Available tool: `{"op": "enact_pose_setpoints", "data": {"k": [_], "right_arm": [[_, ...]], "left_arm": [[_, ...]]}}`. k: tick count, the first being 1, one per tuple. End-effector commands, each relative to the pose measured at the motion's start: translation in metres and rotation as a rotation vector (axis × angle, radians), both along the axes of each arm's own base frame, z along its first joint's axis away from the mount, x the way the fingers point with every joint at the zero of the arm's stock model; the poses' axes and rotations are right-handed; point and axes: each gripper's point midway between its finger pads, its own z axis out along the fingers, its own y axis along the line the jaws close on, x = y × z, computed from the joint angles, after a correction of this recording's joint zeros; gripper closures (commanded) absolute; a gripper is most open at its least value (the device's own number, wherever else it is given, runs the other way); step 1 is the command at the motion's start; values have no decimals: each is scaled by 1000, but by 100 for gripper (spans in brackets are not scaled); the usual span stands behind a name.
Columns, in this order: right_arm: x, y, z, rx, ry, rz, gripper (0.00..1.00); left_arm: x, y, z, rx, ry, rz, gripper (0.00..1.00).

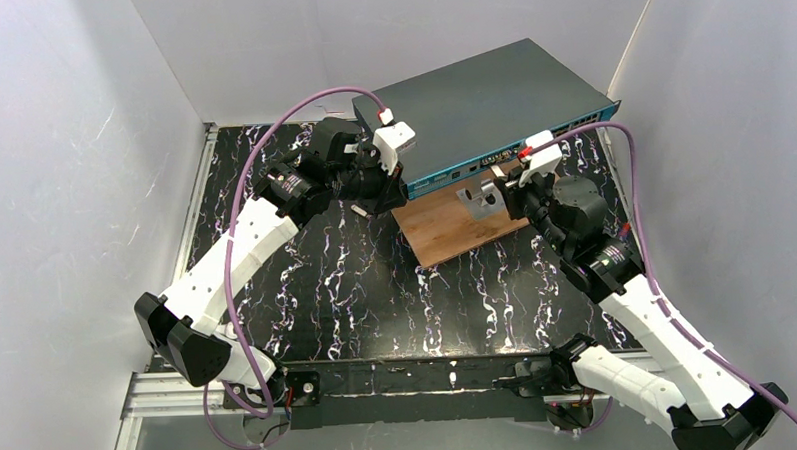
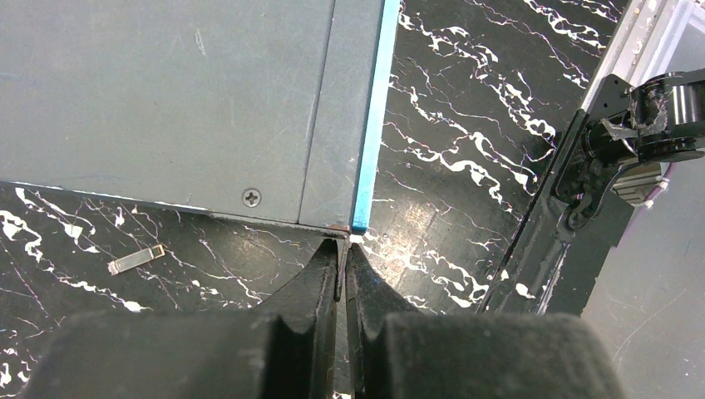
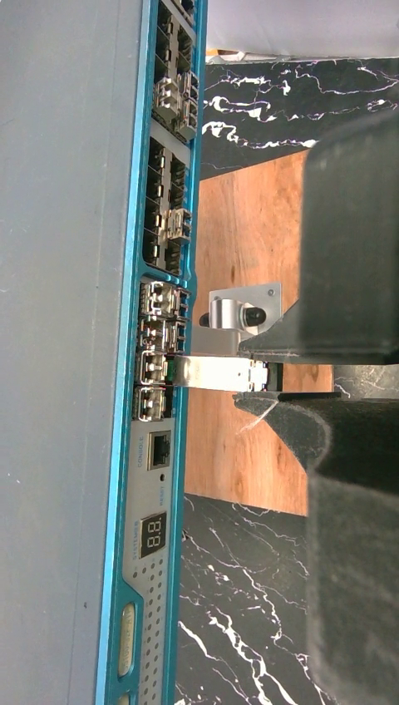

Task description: Insert the plug into the switch port

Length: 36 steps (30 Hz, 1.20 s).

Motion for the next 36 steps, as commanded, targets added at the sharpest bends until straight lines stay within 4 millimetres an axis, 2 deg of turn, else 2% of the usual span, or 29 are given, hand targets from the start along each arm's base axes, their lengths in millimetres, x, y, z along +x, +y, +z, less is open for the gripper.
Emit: {"op": "enact_pose_setpoints", "data": {"k": [1,8,17,23,30,36], "right_arm": [[1,-1,26,60,-63,-19,99],[3,-8,36,97,-101,-61,99],[7,-1,33,107,-93,-47,99],[14,-5,32,120,-79,-94,99],[19,4,30,114,-66,-65,99],[26,7,43,130,-90,-75,99]], "left_arm": [[9,4,26,-36,-78,46,100],[10,4,25,-34,-79,45,100],[11,4,24,-30,-78,45,100],[11,4,25,-30,-81,44,100],[10,4,25,-32,-83,37,100],[9,4,25,-31,-82,33,100]]}}
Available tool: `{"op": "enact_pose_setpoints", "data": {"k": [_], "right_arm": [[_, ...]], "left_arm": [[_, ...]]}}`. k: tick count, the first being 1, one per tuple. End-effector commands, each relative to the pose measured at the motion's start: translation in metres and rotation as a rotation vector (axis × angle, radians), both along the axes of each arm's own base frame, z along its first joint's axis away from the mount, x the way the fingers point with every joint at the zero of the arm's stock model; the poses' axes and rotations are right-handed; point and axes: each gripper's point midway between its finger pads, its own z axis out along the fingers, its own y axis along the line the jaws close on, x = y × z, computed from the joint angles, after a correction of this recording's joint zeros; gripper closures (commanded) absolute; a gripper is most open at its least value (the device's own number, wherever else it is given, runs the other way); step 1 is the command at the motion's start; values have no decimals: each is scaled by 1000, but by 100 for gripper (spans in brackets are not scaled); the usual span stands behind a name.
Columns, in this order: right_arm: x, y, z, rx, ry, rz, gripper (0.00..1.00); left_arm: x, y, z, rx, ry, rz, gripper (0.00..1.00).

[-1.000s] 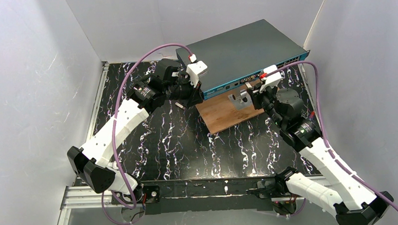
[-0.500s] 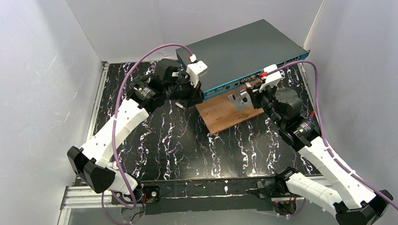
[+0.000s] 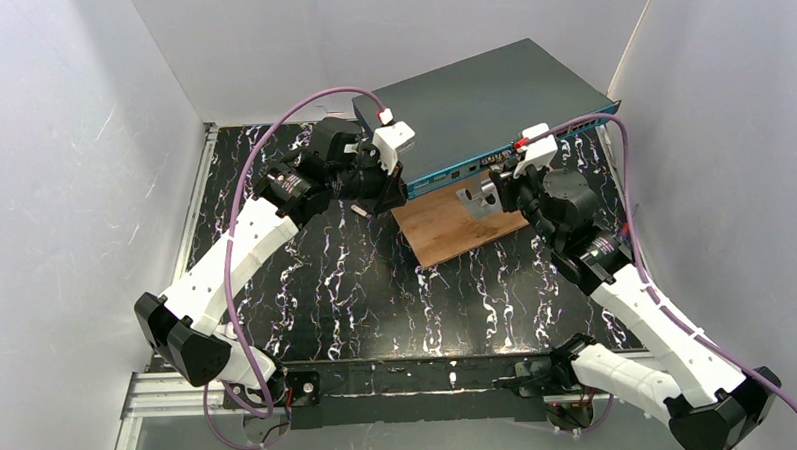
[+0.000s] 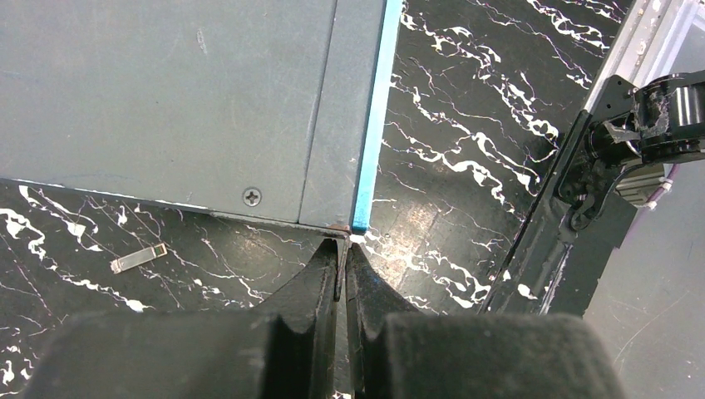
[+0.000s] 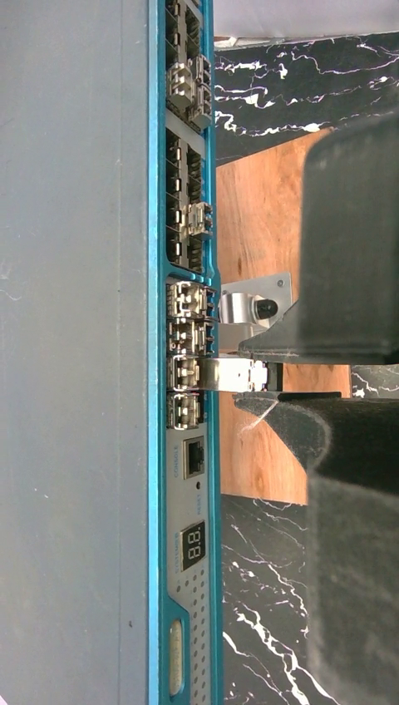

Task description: Insert the plug into the switch port

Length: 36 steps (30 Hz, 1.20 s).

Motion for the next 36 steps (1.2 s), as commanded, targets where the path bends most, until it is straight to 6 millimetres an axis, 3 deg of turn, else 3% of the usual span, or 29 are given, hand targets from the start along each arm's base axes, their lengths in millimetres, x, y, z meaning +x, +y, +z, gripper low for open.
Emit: {"op": "enact_pose_setpoints", "data": {"k": [1,6,12,19,22,28,36], "right_arm": [[13,3,44,78,-100,-31,99],[21,5,45,79,-103,-47,99],[20,-1,50,146,-106,-90,71],[-2,-15,53,120,-63,-93,41],[-15,-21,49,102,-33,-78,36],[-31,-27,33,65,26,-57,42],[-26,-14,27,75,33,-15,86]], "left_arm": [[8,3,25,-33,-79,28,100],[7,3,25,-37,-77,26,100],[7,3,25,-40,-74,28,100],[9,4,27,-43,-75,49,100],[9,5,28,-43,-74,54,100],[10,4,25,-42,-66,55,100],[11,4,26,-40,-70,55,100]]}}
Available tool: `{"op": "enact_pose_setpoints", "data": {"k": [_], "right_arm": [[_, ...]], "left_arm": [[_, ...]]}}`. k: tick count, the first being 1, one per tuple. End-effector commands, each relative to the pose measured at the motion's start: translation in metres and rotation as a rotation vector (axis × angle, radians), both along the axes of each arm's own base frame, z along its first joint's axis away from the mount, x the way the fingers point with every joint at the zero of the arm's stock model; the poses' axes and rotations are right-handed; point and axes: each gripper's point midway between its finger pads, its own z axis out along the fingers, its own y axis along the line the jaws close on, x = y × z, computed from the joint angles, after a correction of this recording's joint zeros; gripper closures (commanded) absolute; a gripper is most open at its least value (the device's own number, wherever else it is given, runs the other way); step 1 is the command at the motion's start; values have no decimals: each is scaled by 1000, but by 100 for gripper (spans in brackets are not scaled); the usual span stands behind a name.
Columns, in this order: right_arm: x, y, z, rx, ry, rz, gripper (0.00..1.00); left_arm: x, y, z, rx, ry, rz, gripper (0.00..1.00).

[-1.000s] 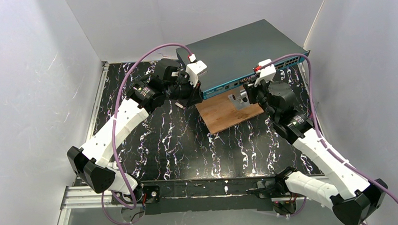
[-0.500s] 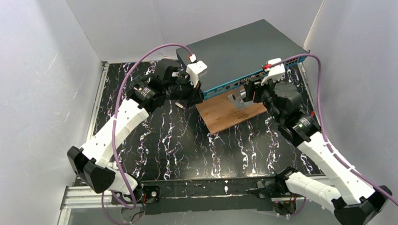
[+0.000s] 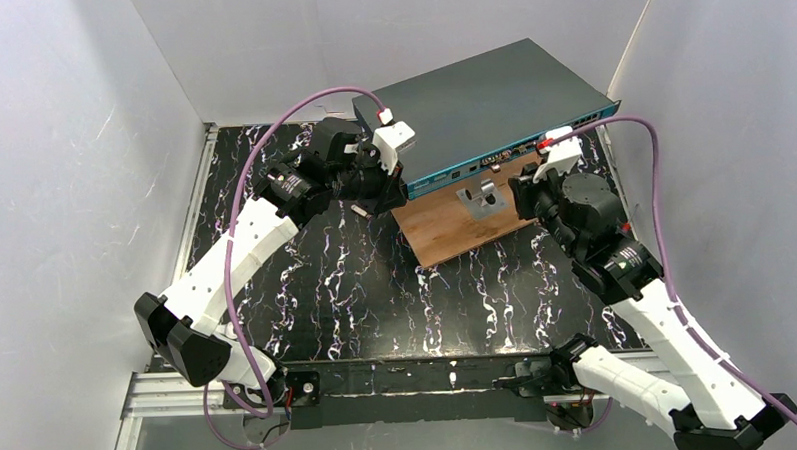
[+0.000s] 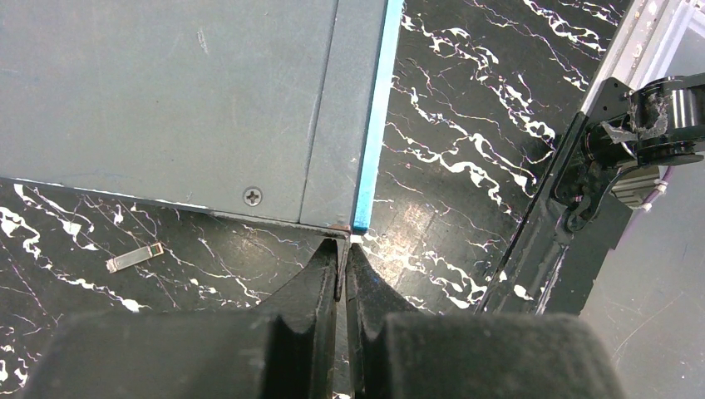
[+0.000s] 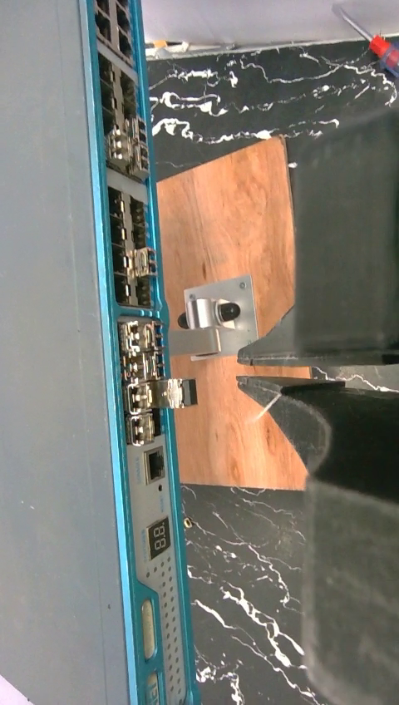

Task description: Insert the plug into the switch port

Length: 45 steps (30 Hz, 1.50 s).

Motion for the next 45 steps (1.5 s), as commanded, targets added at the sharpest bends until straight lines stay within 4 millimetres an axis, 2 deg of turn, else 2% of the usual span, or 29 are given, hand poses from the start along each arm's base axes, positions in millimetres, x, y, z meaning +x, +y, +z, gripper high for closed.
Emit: {"op": "enact_pose_setpoints", "data": {"k": [1,4,23,45], "right_arm": [[5,10,12,39,-30,29,90],[10,14,15,50,-46,32,99],[36,32,19,53,-83,42,99],[63,45,-9,95,-144,17,99]], "left_arm": [[12,4,26,-36,-76,50,100],[11,5,25,-32,-76,48,100],[10,5,26,-33,-77,38,100],[-8,7,25,-42,-56,-25,100]]}}
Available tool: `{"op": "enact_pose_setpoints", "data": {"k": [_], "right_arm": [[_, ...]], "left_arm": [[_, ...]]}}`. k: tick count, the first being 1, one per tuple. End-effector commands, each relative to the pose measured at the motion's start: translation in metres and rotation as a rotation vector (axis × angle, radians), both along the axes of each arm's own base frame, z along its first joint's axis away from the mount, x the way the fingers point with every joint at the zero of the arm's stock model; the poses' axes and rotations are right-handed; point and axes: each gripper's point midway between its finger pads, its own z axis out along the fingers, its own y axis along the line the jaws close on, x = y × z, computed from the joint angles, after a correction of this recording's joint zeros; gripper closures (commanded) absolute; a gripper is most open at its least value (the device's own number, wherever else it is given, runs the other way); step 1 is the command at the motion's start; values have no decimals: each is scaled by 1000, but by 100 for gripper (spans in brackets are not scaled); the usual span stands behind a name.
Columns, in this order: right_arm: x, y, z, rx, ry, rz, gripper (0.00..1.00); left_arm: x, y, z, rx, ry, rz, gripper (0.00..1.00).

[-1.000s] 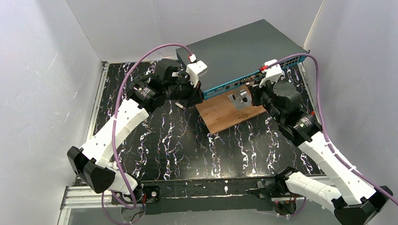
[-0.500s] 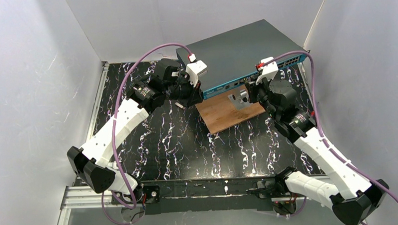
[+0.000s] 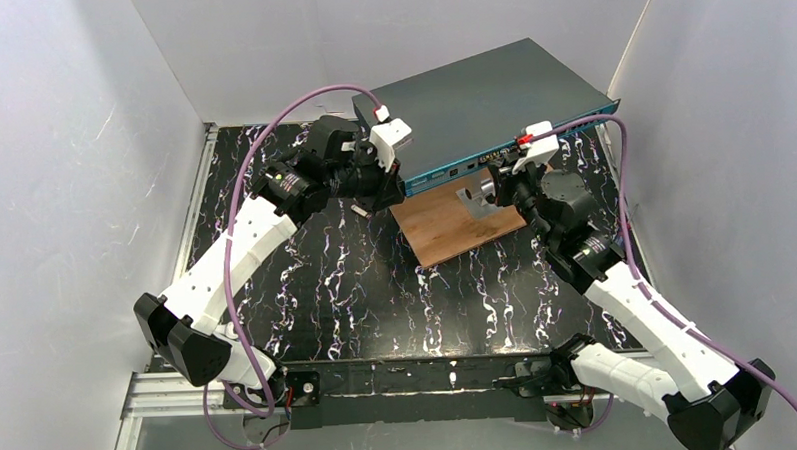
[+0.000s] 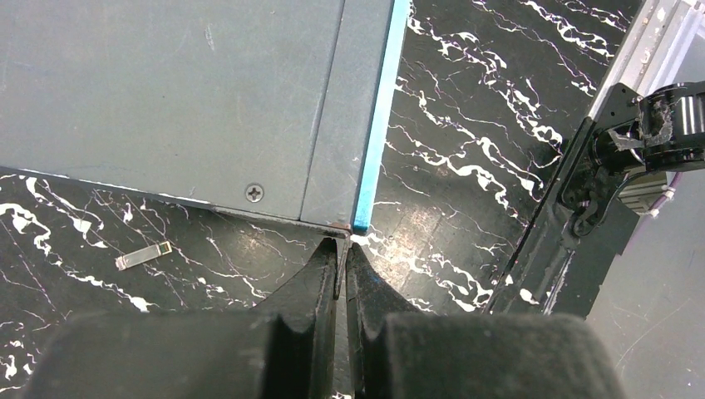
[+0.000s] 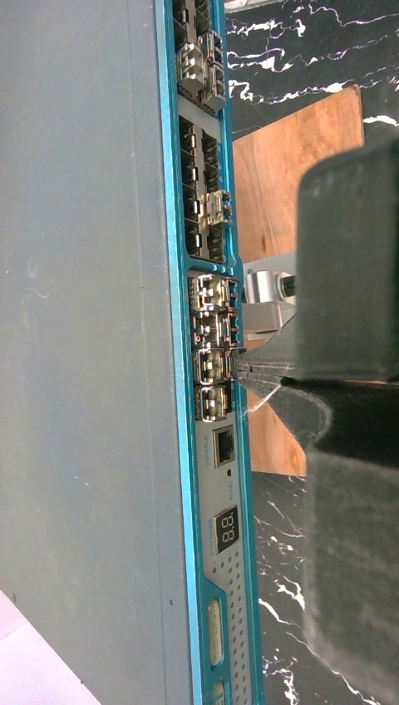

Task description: Insert the plug into the switch port

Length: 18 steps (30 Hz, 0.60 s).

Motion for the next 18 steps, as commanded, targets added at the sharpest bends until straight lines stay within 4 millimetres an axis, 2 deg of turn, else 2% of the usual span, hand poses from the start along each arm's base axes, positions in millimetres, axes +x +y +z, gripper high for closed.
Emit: {"op": "enact_pose_setpoints", "data": {"k": [1,4,8,12,18], "right_arm": [[22,11,3,49,-61,-16,99],[24,11,-2,50,-52,-27,99],[16,7,5,58,-58,-22,99],[1,-4,18,36,-65,-20,97],[-25,-21,21,3,-31,-16,90]], "left_arm": [[-11,5,24,-38,-54,-29,100],[-12,5,25,-43,-53,-35,100],[-12,6,27,-44,-58,-27,100],[-11,6,30,-49,-60,-19,100],[-9,6,30,-45,-59,-9,100]]}}
